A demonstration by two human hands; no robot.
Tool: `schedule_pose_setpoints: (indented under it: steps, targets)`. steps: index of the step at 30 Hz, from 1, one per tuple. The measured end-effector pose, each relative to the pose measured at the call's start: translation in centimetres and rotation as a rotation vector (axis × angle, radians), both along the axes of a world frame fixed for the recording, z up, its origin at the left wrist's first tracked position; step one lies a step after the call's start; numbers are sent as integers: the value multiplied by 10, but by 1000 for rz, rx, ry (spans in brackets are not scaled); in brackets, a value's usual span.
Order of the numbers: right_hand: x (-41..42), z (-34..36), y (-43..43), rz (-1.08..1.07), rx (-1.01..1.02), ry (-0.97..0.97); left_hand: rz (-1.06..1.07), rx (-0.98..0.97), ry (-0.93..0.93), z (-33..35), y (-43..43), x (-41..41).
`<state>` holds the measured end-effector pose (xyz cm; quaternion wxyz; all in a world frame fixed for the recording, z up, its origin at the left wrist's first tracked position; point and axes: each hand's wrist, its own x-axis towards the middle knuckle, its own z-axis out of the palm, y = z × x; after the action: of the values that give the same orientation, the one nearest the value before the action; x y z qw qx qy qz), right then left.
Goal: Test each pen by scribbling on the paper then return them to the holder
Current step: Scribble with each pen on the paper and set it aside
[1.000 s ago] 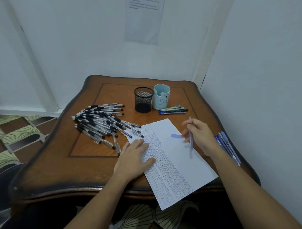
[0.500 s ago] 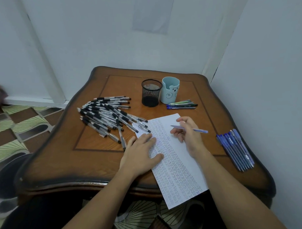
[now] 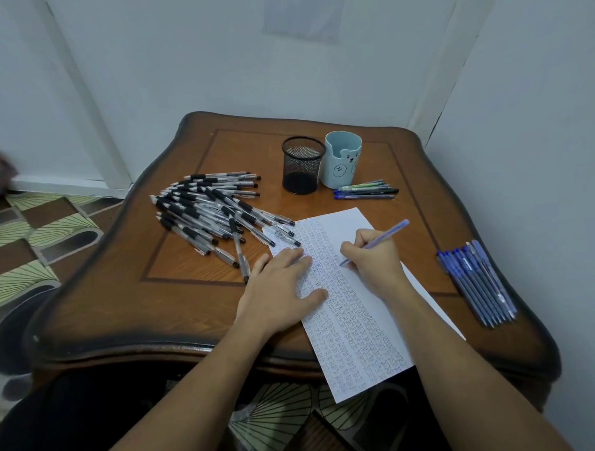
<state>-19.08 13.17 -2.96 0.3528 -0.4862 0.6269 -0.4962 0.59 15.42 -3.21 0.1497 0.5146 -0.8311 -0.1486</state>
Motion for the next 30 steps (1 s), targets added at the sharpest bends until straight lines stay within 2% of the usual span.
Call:
schedule_pose_setpoints:
  steps: [30]
  targets:
    - [-1,-3,0,-19,14,61,0,46,-3,5,0,-2]
